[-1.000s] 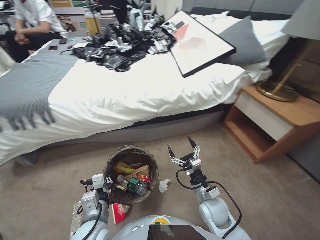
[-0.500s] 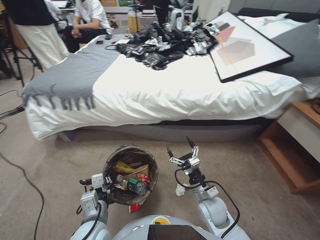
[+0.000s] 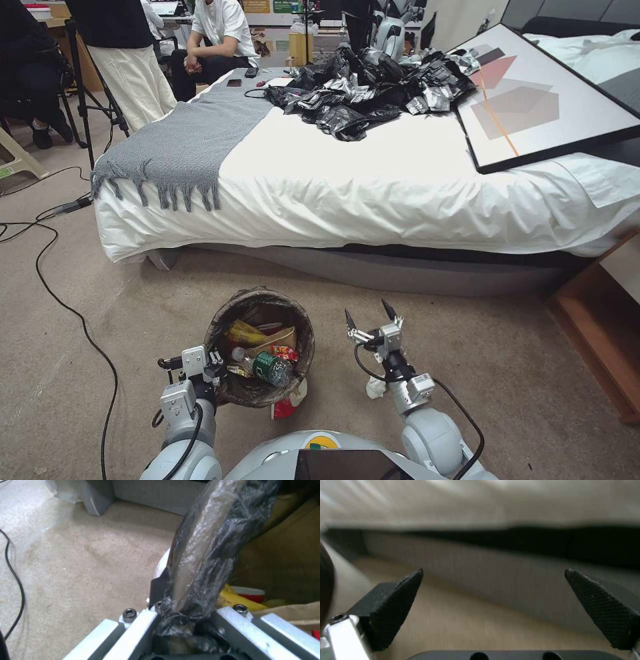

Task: Pick up the trash bin, then pick up the garbage from the floor and place it into the trash bin.

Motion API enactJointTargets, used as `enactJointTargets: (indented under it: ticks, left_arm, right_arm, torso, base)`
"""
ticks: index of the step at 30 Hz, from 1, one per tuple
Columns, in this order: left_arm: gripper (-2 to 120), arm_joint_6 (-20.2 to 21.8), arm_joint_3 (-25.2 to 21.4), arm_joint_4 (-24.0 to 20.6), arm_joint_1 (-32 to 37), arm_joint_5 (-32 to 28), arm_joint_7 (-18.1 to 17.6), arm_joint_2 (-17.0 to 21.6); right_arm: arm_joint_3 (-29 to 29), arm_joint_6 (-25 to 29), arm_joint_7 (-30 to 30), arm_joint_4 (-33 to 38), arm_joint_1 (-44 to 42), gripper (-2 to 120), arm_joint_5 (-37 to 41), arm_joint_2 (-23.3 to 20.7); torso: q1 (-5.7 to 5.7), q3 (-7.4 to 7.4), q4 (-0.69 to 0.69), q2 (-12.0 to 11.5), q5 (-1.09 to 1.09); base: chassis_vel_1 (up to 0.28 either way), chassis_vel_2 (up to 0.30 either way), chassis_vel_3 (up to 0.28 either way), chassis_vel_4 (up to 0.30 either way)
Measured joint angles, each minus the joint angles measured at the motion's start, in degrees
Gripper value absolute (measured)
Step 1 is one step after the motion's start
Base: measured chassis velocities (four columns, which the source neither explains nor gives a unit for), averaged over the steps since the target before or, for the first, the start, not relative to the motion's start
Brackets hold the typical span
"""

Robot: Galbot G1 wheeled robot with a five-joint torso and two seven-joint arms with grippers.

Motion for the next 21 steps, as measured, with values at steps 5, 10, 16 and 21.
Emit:
enactJointTargets:
  ticks: [5,10,16,21]
  left_arm:
    - [0,0.0,-0.1,0.1,-0.1,0.0,0.0,0.0]
    - [0,-0.1,-0.2,0.2,-0.2,-0.1,0.0,-0.1]
    - [0,-0.1,-0.2,0.5,-0.5,-0.1,0.0,-0.1]
    - [0,-0.1,-0.2,0.6,-0.4,-0.1,0.0,0.0]
  right_arm:
    - [-0.3,-6.1,1.7,-1.3,-0.8,100,1.2,-3.6]
    - [-0.7,-10.0,2.1,-3.1,-2.9,100,2.1,-6.9]
    - [-1.2,-11.8,1.7,-6.7,-3.7,100,2.5,-7.9]
    - [-1.9,-14.9,0.6,-10.7,-3.4,100,6.9,-8.6]
  torso:
    - [0.0,0.0,0.01,0.0,0.01]
    - [0.0,0.0,0.0,0.0,0.0]
    - [0.0,0.0,0.01,0.0,0.01]
    - [0.0,0.0,0.0,0.0,0.0]
  base:
    - [0.0,0.0,0.0,0.0]
    - [0.0,0.0,0.0,0.0]
    - [0.0,0.0,0.0,0.0]
    - [0.0,0.0,0.0,0.0]
